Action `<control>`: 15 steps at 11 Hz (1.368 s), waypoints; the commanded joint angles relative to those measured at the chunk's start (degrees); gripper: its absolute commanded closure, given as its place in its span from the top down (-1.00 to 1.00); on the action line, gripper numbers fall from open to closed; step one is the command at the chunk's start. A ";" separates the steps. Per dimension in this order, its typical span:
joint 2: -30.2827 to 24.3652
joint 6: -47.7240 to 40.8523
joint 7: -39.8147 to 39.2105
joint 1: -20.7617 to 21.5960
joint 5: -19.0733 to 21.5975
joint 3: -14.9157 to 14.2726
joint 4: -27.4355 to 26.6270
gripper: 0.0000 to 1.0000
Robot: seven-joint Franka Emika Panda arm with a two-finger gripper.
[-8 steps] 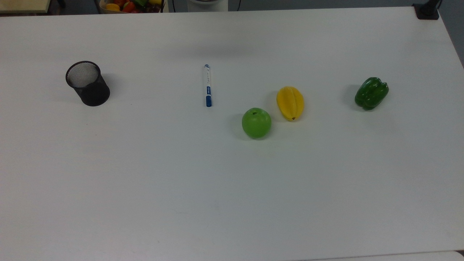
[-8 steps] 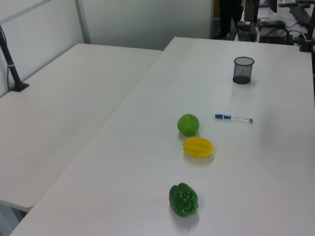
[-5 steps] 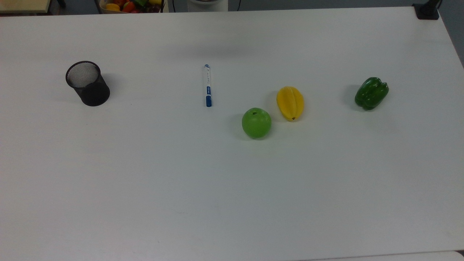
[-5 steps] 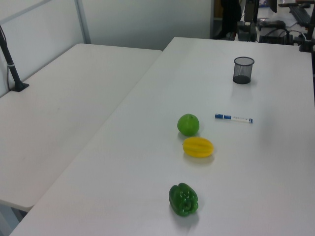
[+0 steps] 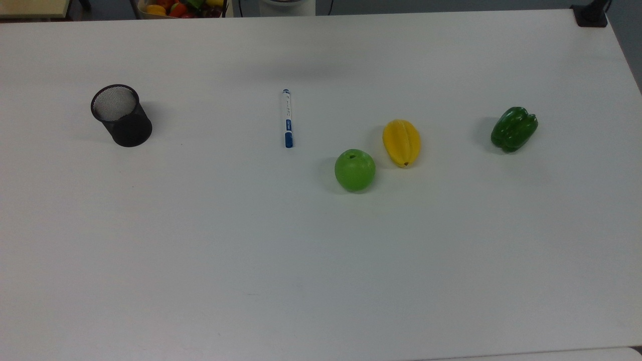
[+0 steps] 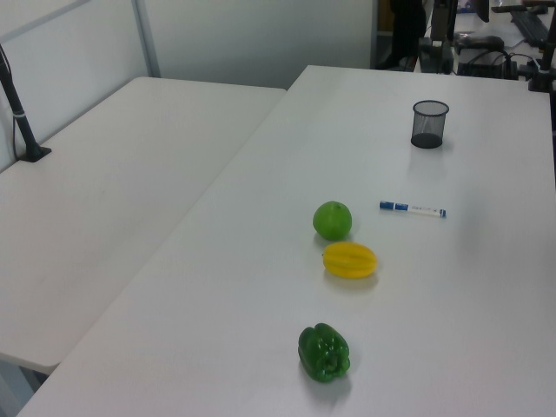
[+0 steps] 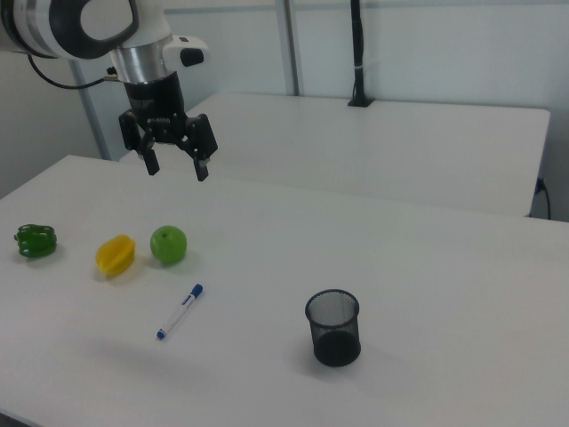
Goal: Place marker
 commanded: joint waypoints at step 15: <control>1.94 20.58 -0.48 -0.19 0.31 2.12 -19.46 1.00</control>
